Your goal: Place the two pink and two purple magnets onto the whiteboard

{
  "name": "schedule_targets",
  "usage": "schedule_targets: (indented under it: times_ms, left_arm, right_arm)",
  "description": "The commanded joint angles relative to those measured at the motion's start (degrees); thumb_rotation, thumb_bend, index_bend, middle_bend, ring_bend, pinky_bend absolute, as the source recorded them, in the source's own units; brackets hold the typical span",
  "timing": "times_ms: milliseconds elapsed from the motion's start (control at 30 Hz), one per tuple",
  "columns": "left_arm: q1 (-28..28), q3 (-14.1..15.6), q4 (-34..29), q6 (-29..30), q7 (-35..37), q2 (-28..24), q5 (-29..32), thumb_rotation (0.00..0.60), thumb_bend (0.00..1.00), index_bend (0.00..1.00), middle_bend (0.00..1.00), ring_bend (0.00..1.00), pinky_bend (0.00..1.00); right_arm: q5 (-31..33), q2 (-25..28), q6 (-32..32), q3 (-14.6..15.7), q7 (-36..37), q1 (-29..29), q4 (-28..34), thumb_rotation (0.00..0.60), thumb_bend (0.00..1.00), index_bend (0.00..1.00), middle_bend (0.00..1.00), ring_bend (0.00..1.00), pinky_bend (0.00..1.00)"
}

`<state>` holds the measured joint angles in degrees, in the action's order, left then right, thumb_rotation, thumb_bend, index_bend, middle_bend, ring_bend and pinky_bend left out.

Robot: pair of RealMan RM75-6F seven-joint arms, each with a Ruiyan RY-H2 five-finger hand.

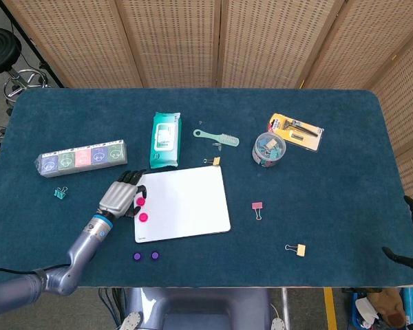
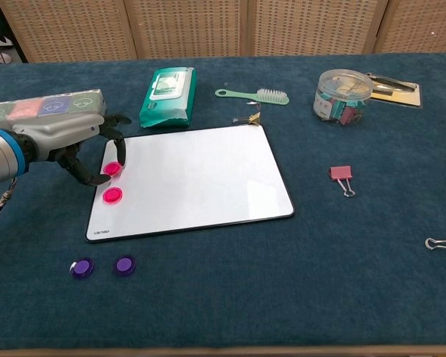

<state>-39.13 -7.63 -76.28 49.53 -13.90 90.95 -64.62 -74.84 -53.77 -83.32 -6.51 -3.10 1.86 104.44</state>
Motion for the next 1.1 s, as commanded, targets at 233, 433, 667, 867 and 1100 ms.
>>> schedule_targets:
  times_ms: [233, 433, 667, 867, 1100]
  left_arm:
    - [0.2, 0.5, -0.1, 0.2, -1.7, -0.1, 1.4, 0.6, 0.34, 0.38, 0.0, 0.0, 0.0]
    - [0.4, 0.5, -1.6, 1.0, -2.4, -0.9, 1.8, 0.6, 0.34, 0.29, 0.0, 0.0, 0.0]
    - [1.9, 3.1, -7.3, 3.2, 2.8, -4.8, -6.3, 0.6, 0.34, 0.32, 0.0, 0.0, 0.0]
    - [3.1, 5.9, -11.1, 5.9, 5.9, -7.8, -13.6, 0.6, 0.34, 0.34, 0.0, 0.0, 0.0]
    - [4.4, 11.5, -15.7, 8.3, 7.3, -10.7, -23.4, 0.6, 0.34, 0.34, 0.0, 0.0, 0.0]
  right_arm:
    - [0.0, 0.1, -0.1, -0.1, 0.2, 0.0, 0.0, 0.6, 0.0, 0.0, 0.0, 0.0, 0.0]
    - [-0.1, 0.1, -0.1, 0.0, 0.2, -0.1, 0.1, 0.6, 0.0, 0.0, 0.0, 0.0, 0.0]
    - [-0.1, 0.1, 0.0, 0.0, 0.1, 0.0, 0.2, 0.6, 0.0, 0.0, 0.0, 0.0, 0.0]
    - [-0.2, 0.1, -0.1, 0.1, 0.1, -0.1, 0.2, 0.6, 0.0, 0.0, 0.0, 0.0, 0.0]
    - [-0.2, 0.0, 0.0, 0.2, -0.1, 0.0, 0.2, 0.6, 0.0, 0.0, 0.0, 0.0, 0.0]
